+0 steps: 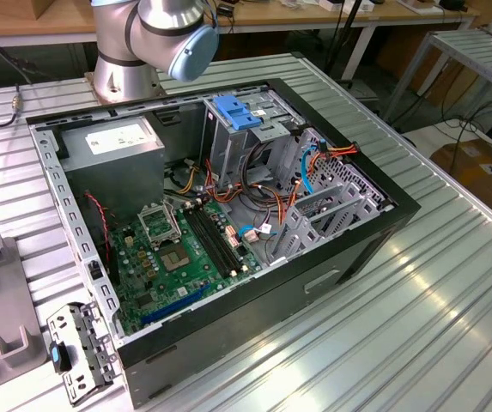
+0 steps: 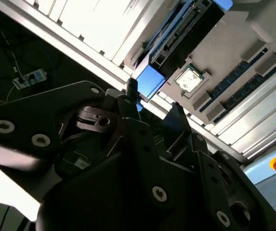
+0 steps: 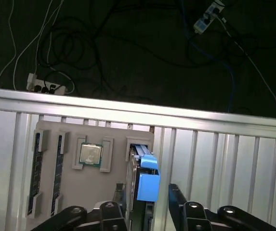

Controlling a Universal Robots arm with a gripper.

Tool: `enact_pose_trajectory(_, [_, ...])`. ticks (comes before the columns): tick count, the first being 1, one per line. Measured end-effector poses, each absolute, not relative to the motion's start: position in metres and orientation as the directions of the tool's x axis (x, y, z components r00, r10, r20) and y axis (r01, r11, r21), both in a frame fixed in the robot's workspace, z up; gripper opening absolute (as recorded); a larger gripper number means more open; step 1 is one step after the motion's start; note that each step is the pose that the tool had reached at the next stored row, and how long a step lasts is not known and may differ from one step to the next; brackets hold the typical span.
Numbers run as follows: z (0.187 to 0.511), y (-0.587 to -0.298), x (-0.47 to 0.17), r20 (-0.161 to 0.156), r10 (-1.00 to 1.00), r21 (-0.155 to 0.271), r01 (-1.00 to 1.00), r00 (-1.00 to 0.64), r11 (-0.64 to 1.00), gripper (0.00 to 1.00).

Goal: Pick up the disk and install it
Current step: 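Pick up the disk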

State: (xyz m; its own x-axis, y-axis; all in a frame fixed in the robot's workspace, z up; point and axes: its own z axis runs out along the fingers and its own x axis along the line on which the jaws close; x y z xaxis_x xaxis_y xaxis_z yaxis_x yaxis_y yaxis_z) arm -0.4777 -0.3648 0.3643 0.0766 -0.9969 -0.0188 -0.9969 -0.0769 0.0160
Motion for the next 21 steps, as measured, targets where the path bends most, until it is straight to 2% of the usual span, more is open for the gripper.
enact_pose_trajectory(1, [0.364, -0.365, -0.477, -0.019, -0.997, 0.016, -0.997, 0.072, -0.072, 0.48])
enact_pose_trajectory(2, [0.364, -0.365, -0.477, -0.019, -0.997, 0.016, -0.997, 0.072, -0.072, 0.54])
enact_pose_trajectory(13, [0.363, -0.365, -0.477, -0.019, -0.998, 0.016, -0.998, 0.065, -0.066, 0.54])
enact_pose_trajectory(21, [0.344, -0.365, -0.477, -0.019, -1.000, 0.016, -1.000, 0.015, -0.016, 0.54])
